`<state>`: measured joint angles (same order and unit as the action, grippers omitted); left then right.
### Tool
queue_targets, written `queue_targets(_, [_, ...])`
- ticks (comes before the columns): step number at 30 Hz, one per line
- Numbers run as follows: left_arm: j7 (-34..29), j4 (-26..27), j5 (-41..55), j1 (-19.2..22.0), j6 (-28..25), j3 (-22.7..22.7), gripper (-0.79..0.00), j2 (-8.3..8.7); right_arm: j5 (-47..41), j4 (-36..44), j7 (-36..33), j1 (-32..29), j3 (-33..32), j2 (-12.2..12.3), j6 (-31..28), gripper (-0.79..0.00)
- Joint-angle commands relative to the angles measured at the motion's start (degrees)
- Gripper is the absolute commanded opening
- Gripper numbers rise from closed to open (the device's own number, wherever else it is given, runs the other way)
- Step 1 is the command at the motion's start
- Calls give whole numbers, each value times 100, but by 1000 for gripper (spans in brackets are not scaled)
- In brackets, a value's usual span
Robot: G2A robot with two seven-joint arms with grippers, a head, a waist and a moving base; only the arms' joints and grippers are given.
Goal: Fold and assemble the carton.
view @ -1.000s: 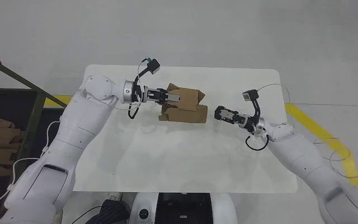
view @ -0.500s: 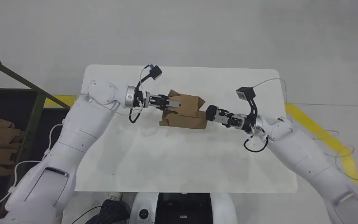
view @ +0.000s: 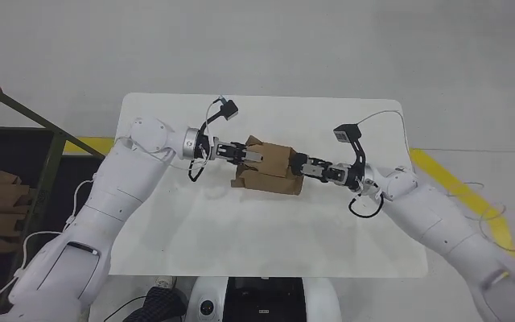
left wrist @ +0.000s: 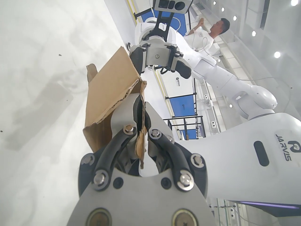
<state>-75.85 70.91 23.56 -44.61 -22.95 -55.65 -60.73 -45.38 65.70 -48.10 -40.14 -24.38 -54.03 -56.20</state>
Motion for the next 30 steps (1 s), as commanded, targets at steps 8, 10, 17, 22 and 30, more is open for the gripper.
queue_targets(8, [-163, -35, 275, 13, 53, -12, -785, -16, -197, -131, -26, 130, 223, -93, 25, -209])
queue_targets(10, [-176, -34, 280, 14, 53, 7, -785, -23, -243, -124, -52, 163, 276, -121, 51, -212])
queue_targets(17, [-184, -64, 293, 35, 51, 64, -785, -51, -441, -164, -138, 260, 403, -226, 137, -329])
queue_targets(22, [-198, -90, 314, 34, 25, 92, -785, -67, -568, -193, -236, 295, 449, -296, 234, -400])
queue_targets(30, [-211, -128, 323, 53, -2, 106, -785, -85, -626, -314, -315, 307, 434, -381, 314, -486])
